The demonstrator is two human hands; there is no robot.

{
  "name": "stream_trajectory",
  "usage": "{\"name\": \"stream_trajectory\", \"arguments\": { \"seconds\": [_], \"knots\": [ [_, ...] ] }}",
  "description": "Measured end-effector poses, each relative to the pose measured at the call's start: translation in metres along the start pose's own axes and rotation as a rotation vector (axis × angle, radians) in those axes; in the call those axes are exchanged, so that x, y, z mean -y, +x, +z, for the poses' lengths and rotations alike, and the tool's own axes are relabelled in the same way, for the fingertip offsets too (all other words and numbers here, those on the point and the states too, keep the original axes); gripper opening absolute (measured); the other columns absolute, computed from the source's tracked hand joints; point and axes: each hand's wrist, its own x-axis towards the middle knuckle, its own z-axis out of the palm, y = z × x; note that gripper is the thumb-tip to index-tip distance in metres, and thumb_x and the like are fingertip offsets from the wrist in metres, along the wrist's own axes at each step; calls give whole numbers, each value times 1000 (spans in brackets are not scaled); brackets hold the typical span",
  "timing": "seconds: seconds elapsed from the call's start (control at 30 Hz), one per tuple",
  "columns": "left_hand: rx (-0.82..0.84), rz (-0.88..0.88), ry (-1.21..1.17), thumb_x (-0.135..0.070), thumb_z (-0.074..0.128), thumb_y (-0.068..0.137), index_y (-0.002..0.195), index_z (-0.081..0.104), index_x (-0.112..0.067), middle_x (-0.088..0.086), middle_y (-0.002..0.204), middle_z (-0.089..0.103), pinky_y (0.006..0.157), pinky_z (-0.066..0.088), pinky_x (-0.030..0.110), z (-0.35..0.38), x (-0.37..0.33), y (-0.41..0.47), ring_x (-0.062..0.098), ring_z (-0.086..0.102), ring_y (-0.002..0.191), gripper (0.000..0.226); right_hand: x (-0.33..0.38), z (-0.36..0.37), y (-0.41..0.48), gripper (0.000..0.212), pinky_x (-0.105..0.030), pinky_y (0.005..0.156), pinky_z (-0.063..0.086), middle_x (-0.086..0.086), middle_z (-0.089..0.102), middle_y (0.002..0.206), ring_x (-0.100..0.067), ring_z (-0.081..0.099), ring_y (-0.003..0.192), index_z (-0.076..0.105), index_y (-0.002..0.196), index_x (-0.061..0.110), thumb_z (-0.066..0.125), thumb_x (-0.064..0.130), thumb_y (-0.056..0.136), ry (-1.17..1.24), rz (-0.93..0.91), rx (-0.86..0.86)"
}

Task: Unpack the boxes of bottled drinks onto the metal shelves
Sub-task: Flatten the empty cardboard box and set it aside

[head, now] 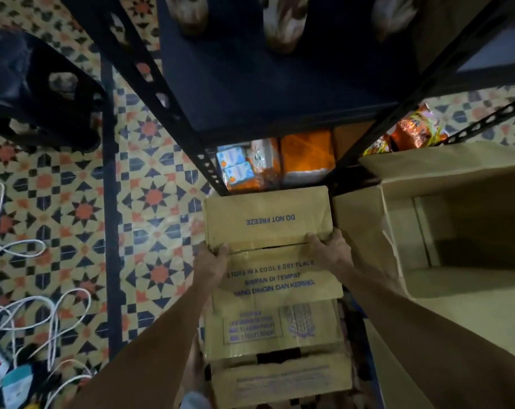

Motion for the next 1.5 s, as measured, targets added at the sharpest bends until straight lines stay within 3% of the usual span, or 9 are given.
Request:
{"name": "stream_trajectory", "arguments": {
  "seconds": [0.4,0.63,0.77,0.83,0.97,1.1,1.27,1.4,1.5],
  "knots": [
    [109,25,-52,-48,58,95,145,37,-21,3,136,55,99,44,38,20,38,31,25,54,123,60,-35,28,40,82,-52,104,48,-8,51,145,-35,54,127,25,153,29,54,70,89,-10,-67,33],
    [82,-124,-131,-81,58,74,156,18,-27,4,156,38,112,36,57,13,95,-26,33,39,141,106,-98,16,-24,88,-55,119,29,-10,22,166,-35,25,150,5,161,29,40,73,94,-19,-43,35],
    [0,-288,66,-97,25,69,157,9,-25,13,158,34,114,31,57,26,170,-31,39,36,141,114,-146,31,-39,77,-48,106,39,-17,38,156,-41,42,138,16,160,22,44,60,99,-37,166,45],
    [52,-357,106,-103,28,62,155,18,-23,11,156,37,115,31,53,31,174,-40,36,37,141,123,-172,44,-34,78,-48,100,46,-18,49,147,-42,52,128,20,158,20,49,60,97,-32,236,95],
    [137,-420,72,-69,44,92,155,24,-9,13,160,26,116,26,40,51,180,-35,35,28,146,90,-205,65,-29,80,-42,94,44,-14,52,142,-40,53,126,18,158,23,55,57,95,-42,313,114],
    [101,-416,89,-91,39,74,153,31,-6,15,160,28,119,25,41,55,186,-40,36,28,146,117,-202,63,-36,81,-38,96,44,-13,53,142,-38,55,125,19,158,26,58,57,94,-43,338,92],
    [118,-437,-2,-70,49,89,140,49,-7,17,138,56,100,43,35,21,159,-81,36,53,126,81,-184,40,-78,65,-46,92,52,-13,60,128,-34,61,111,40,140,18,64,54,91,-44,301,102],
    [106,-430,-7,-92,52,66,143,42,-13,13,142,52,106,44,47,-12,165,-103,35,52,126,111,-144,12,-137,64,-43,89,51,-15,60,127,-34,61,107,39,140,14,61,52,94,-22,301,109],
    [122,-417,-7,-58,54,94,141,43,-6,16,131,58,88,48,36,-60,106,-159,32,59,107,71,-116,-11,-178,65,-42,88,49,-16,59,128,-36,60,110,39,143,15,61,51,94,-5,307,98]
  ]
}}
